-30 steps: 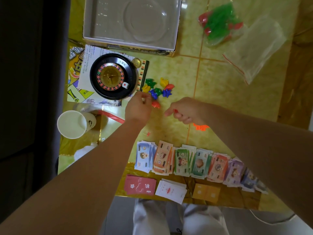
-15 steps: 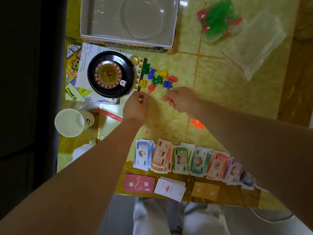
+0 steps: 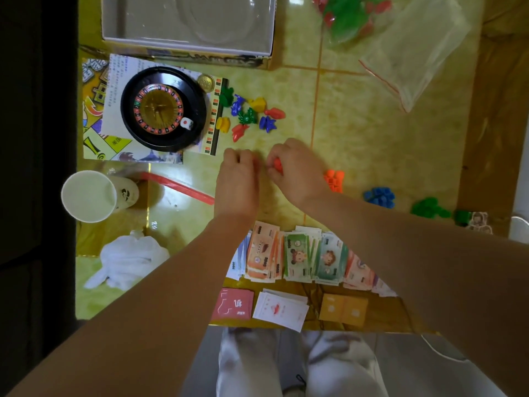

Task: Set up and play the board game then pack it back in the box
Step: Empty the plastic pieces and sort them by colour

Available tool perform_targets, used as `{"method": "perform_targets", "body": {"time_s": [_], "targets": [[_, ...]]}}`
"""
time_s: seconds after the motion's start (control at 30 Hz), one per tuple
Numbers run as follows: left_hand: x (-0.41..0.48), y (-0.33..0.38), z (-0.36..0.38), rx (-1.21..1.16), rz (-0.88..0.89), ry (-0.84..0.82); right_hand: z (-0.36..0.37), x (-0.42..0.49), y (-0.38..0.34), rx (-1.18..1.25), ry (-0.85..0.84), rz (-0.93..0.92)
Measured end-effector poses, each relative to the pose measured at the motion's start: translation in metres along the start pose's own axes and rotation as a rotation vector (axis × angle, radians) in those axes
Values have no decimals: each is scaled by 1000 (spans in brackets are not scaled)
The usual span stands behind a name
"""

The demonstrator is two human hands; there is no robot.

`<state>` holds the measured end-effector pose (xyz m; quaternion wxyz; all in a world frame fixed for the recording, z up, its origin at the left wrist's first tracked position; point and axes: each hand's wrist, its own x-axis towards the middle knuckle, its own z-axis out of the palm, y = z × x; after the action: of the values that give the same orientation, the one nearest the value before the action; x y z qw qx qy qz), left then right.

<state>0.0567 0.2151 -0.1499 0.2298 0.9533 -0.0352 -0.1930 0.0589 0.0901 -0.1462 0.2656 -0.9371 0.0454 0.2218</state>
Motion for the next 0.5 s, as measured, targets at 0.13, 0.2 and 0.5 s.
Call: {"method": "perform_targets", "body": {"time_s": [0.13,0.2,0.5], "targets": [[-2,0,13,-29,50,88,13,-2,5,-16,168,-56],[-3,-1,16,-46,60,130,17,-3,5,-22,222,-85],[-9,-7,4,-82,162,109,10,-11,3,-26,224,-127]]}}
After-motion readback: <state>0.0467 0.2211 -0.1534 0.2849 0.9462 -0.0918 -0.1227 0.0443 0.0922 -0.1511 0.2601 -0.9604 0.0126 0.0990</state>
